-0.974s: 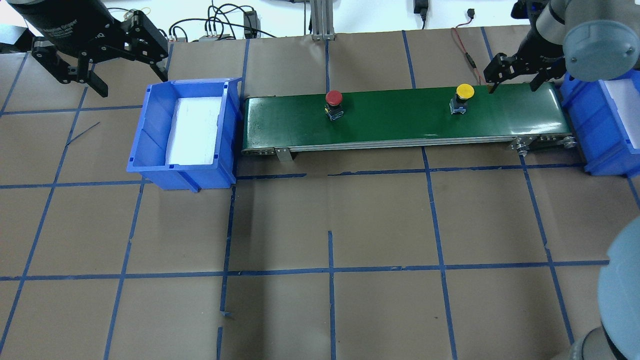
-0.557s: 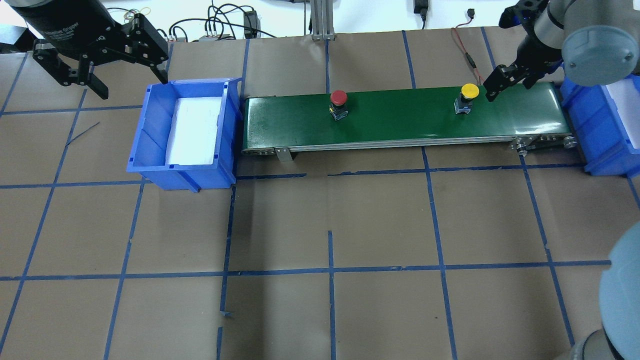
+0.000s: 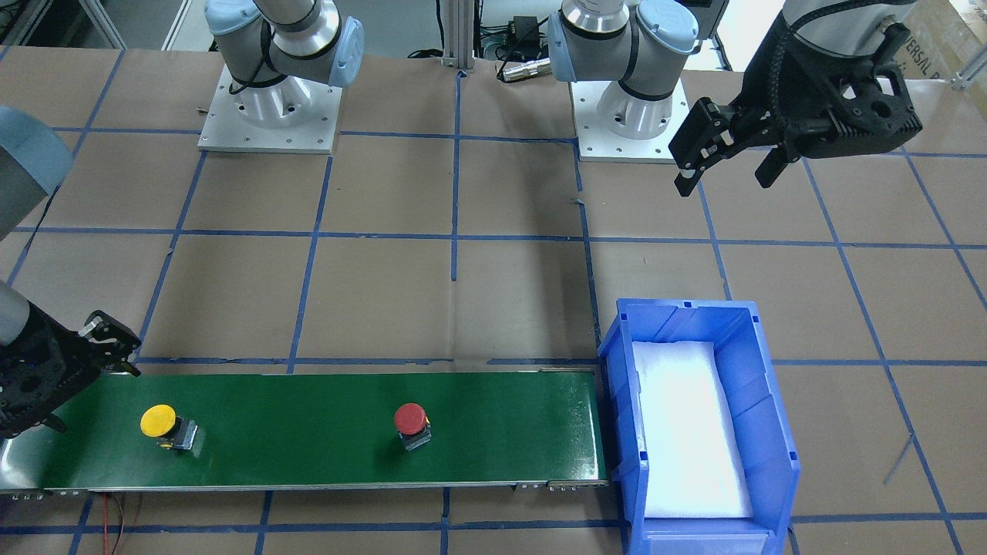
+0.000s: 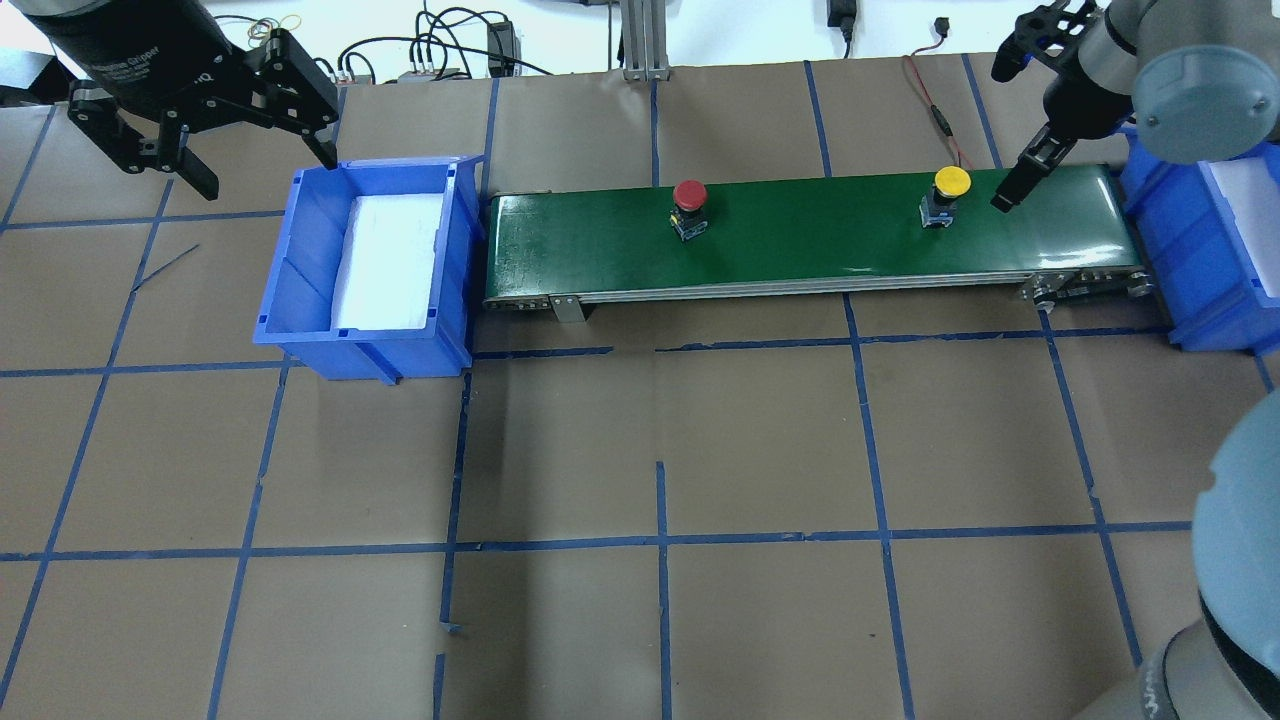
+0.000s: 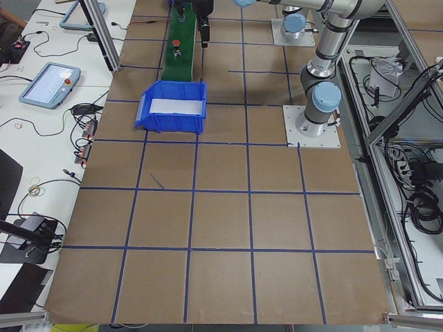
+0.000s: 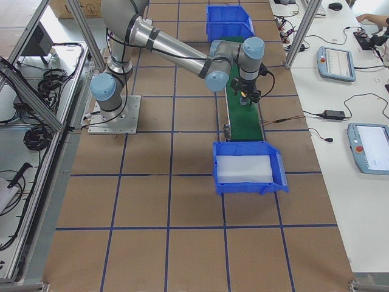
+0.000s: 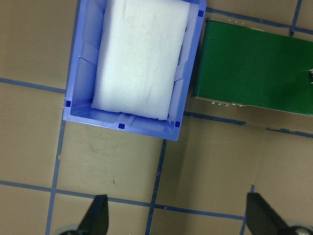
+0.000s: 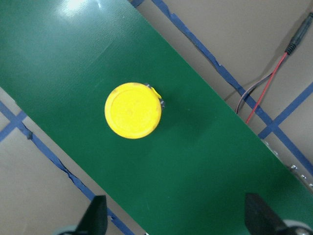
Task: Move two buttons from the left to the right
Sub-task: 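Follow the moving yellow button with the right gripper and close on it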
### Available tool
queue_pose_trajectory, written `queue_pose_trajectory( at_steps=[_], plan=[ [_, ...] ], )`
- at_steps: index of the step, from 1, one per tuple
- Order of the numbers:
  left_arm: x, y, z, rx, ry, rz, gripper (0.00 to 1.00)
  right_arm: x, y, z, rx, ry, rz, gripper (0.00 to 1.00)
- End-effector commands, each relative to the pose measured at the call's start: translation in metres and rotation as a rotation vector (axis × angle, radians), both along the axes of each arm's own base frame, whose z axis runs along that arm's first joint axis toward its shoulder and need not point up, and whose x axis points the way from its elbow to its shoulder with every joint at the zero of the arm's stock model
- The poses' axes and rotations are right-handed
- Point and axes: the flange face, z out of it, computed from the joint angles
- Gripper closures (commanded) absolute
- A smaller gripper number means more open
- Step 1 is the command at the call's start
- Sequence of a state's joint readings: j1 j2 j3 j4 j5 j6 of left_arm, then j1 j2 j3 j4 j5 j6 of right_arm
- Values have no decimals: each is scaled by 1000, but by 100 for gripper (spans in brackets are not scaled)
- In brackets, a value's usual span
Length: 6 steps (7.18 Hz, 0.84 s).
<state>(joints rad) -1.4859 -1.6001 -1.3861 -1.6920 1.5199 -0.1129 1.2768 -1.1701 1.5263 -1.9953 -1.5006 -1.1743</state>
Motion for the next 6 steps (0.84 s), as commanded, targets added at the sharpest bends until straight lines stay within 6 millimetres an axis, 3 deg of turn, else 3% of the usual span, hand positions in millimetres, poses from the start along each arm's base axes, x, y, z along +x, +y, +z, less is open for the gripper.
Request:
queue_pose_trajectory(
  at_steps=[1, 4, 6],
  plan=[
    [0, -1, -1, 0, 1, 0, 0, -22, -3, -11, -2, 19, 252, 1],
    [3, -1, 0, -1, 3, 5, 0, -32, -19, -36, 5, 22, 526, 4],
    [1, 0, 1, -3, 3, 2, 0, -34, -21, -41, 10, 23, 544, 0]
  ],
)
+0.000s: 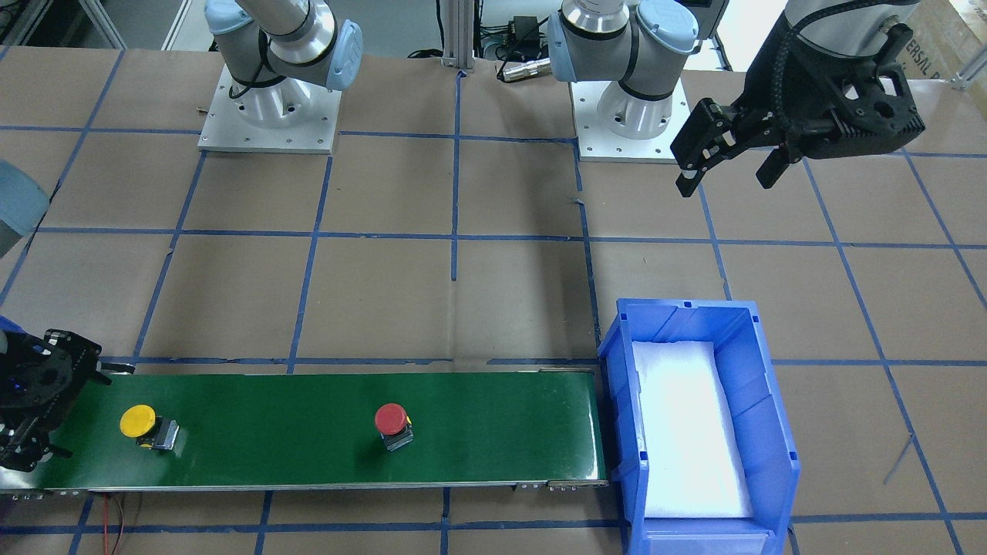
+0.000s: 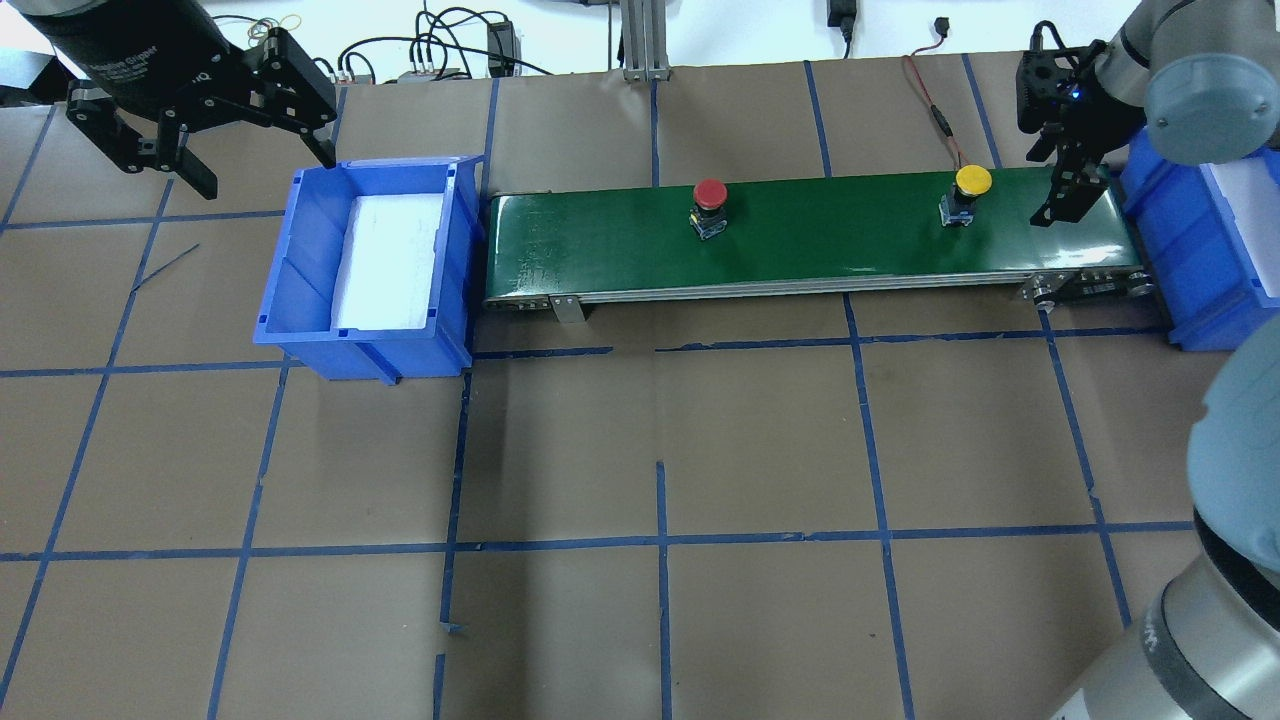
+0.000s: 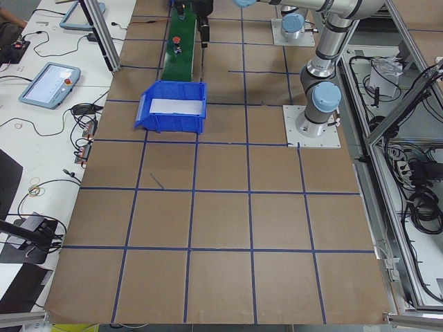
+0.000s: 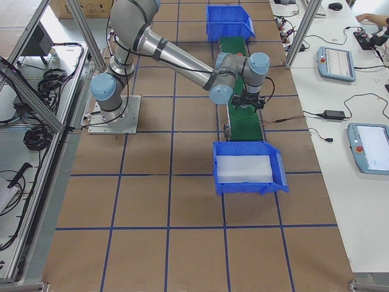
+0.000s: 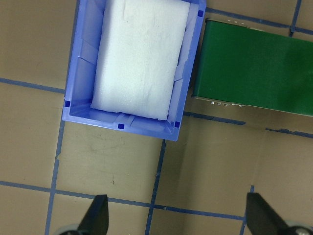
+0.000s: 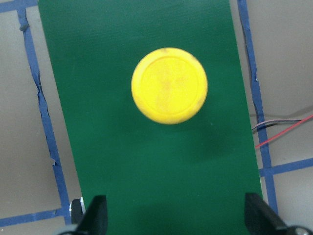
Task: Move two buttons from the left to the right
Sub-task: 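Follow the moving yellow button with the right gripper and close on it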
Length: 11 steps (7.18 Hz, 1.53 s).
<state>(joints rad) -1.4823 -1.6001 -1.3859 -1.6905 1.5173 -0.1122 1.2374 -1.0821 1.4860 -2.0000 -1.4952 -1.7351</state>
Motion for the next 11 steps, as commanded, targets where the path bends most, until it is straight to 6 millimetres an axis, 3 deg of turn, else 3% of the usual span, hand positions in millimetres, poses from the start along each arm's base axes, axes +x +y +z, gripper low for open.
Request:
queue_pose_trajectory(
  at_steps=[1, 11],
  plan=[
    [0, -1, 0, 1, 0, 0, 0, -2, -2, -3, 2, 5, 25, 0],
    [2, 0, 0, -1, 2, 5, 0, -6, -4, 3, -40, 60, 27, 0]
  ],
)
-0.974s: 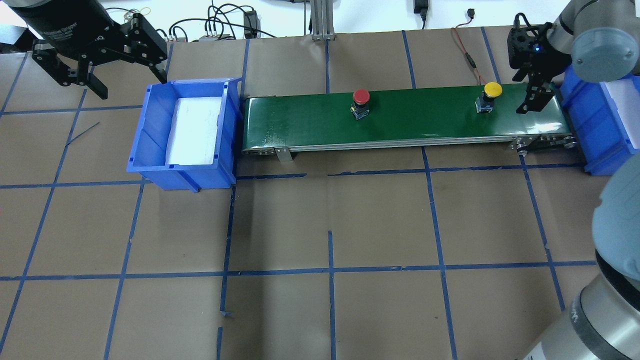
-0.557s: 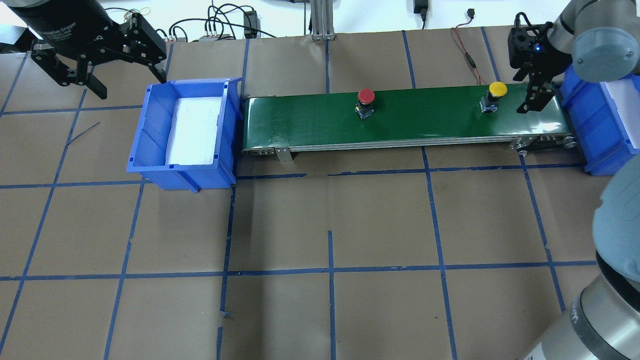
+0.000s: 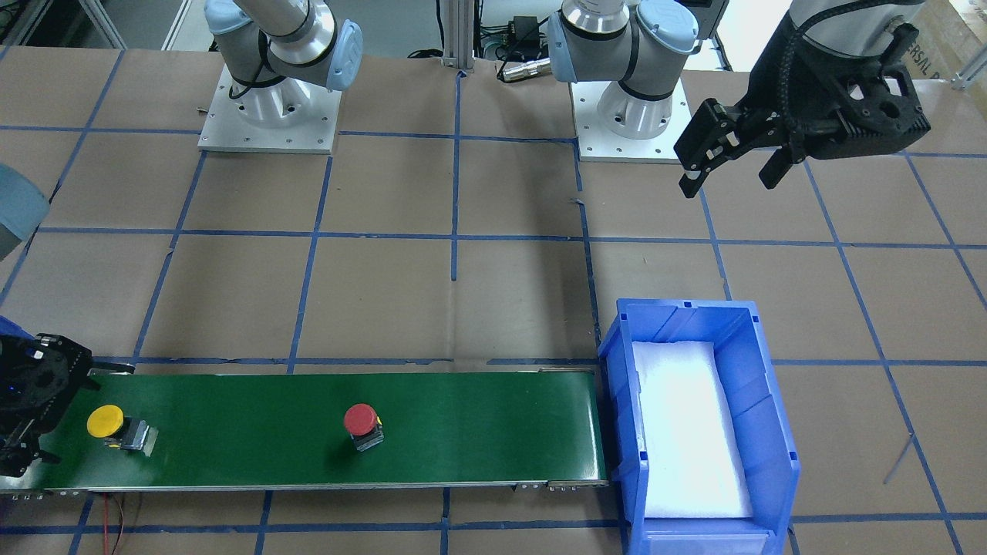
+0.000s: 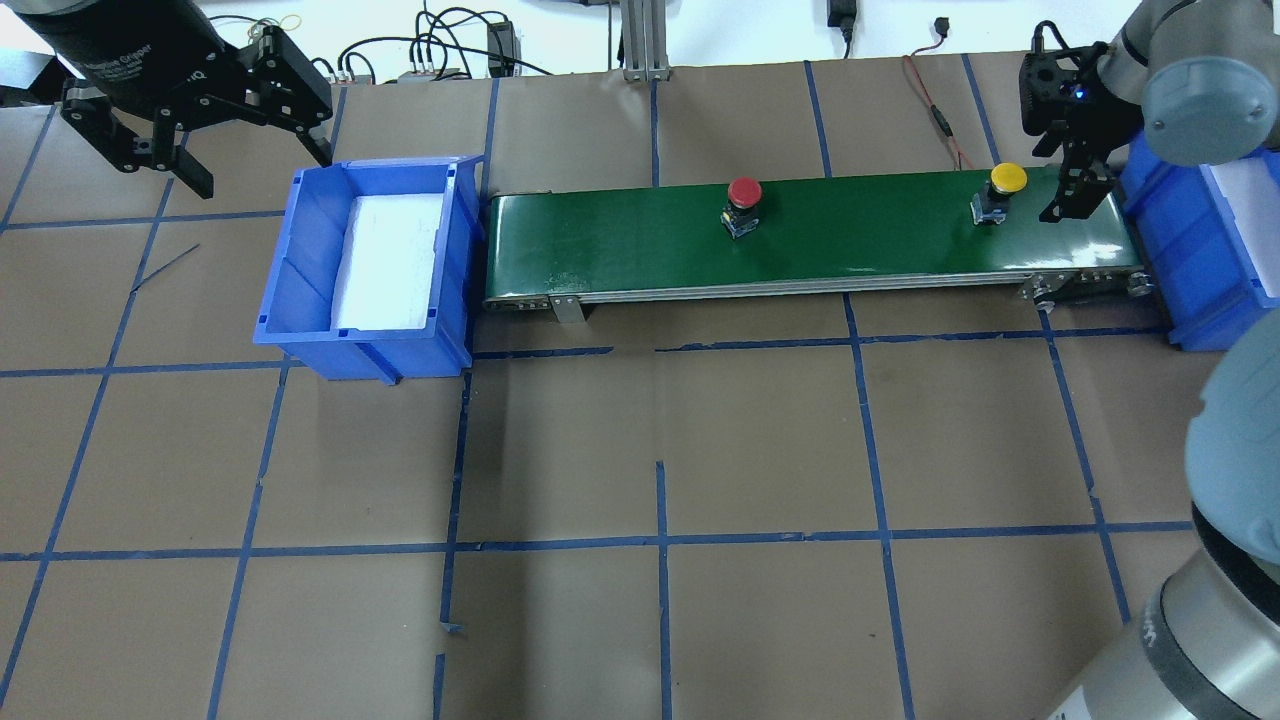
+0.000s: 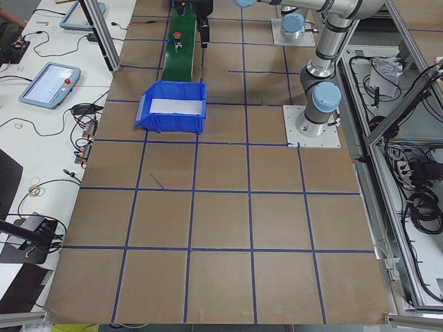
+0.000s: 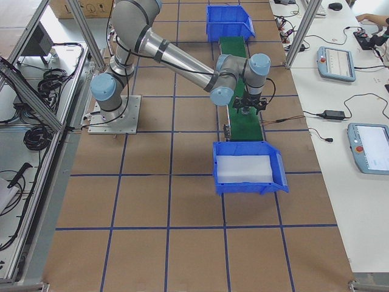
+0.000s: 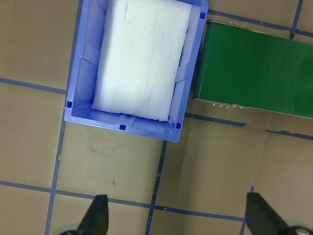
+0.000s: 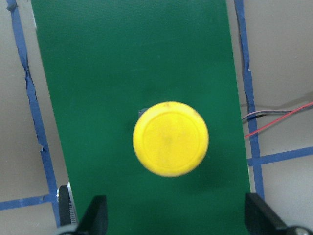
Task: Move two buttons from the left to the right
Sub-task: 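Follow the moving yellow button with the right gripper and close on it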
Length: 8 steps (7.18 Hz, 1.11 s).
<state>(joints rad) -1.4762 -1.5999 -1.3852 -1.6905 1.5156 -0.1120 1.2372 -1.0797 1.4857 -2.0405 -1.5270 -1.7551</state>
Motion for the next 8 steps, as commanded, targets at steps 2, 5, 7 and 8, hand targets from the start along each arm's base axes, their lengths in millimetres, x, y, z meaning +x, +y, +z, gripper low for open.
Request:
queue_pose_trajectory(
  at_steps=[2, 5, 7, 8],
  plan=[
    [-1, 0, 0, -2, 0, -3, 0, -1, -1, -1, -11, 18, 10, 0],
    [-1, 0, 0, -2, 0, -3, 0, 0, -1, -4, -11, 9, 8, 0],
    [-2, 0, -1, 0, 0, -4, 0, 0, -2, -4, -12, 6, 7, 0],
    [-2, 0, 0, -2, 0, -4, 0, 0, -2, -4, -12, 6, 7, 0]
  ],
)
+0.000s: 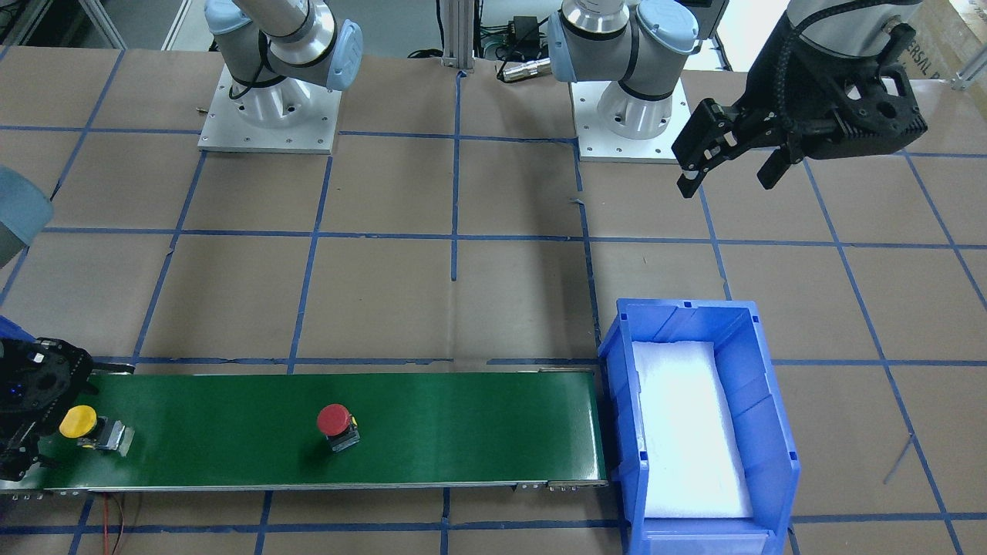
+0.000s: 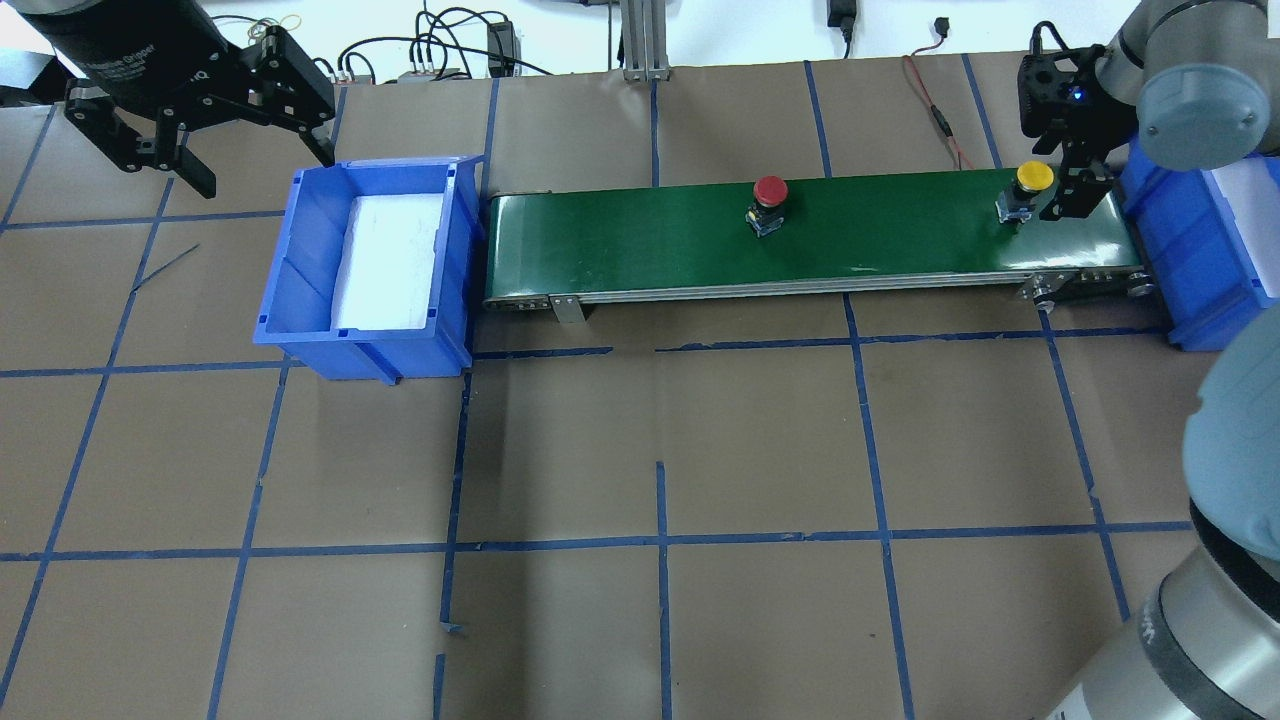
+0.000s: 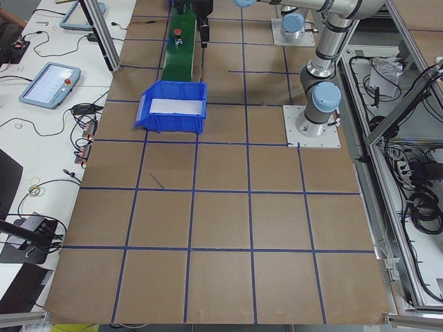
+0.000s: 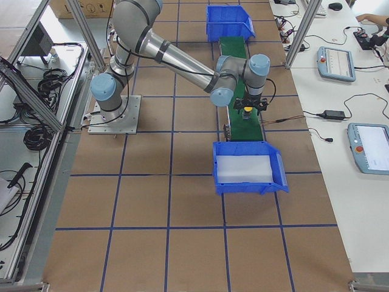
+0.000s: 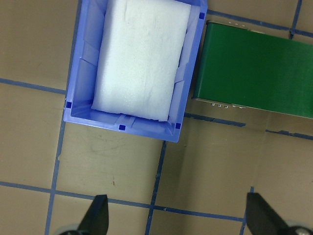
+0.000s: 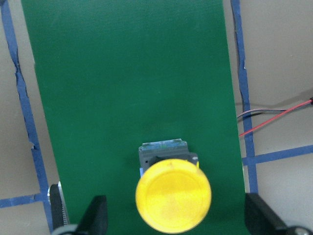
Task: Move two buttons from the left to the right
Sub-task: 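Lift the yellow button and move it over the far blue bin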
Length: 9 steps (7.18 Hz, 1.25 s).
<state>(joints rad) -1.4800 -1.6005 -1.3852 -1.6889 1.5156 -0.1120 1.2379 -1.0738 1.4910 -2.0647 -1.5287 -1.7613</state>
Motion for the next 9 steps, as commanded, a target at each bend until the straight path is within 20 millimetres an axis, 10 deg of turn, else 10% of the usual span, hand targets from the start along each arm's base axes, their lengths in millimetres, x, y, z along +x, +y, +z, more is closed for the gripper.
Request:
queue_pose_trajectory(
  at_steps=[1, 4, 5, 6, 9],
  plan=[
    [-2, 0, 0, -1, 2, -2, 0, 0, 0, -1, 1, -3, 0, 0],
    [-2, 0, 0, -1, 3, -2, 0, 0, 0, -1, 1, -3, -2, 16],
    [-1, 0, 0, -2, 3, 0, 0, -1, 1, -1, 5, 9, -1, 60],
    [-1, 0, 0, -2, 3, 0, 0, -3, 1, 1, 11, 35, -3, 83],
    [-1, 0, 0, -2, 3, -2, 0, -10, 3, 7, 23, 103, -9, 92]
  ],
)
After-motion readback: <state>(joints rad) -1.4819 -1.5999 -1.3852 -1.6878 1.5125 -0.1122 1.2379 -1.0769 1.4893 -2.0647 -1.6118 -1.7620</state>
